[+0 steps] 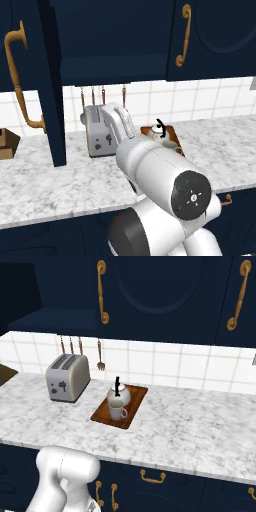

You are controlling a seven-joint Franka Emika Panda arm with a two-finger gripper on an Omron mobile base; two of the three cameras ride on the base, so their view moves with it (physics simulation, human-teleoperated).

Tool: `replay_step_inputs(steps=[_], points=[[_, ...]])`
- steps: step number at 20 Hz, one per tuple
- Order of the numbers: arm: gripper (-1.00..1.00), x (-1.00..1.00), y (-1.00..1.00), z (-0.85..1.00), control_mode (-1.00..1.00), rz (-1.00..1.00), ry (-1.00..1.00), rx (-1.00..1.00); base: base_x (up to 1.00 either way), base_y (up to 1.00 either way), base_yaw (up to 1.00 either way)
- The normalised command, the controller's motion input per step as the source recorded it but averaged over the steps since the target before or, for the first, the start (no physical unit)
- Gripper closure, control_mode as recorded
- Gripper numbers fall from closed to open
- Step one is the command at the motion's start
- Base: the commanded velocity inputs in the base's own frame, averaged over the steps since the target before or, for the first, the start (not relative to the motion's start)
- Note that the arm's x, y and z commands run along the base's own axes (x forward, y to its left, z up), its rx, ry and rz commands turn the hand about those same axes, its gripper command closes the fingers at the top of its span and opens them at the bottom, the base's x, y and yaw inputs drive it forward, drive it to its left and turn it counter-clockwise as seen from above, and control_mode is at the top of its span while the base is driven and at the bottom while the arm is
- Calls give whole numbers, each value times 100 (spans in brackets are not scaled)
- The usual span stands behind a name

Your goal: Pick the kettle from the counter and place it on the tray. Then pick the mug from the cabinet and place it on the tray. Then close the cabinet doors.

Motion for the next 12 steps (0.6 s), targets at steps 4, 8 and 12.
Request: replay_step_inputs(steps=[4,8,12], points=[[-100,-4,61,-11,-100,0,-18,0,0,0,0],[-100,0,61,-15,-100,-1,-7,0,0,0,0],[-100,-1,59,-16,-100,-1,-13,0,0,0,0]])
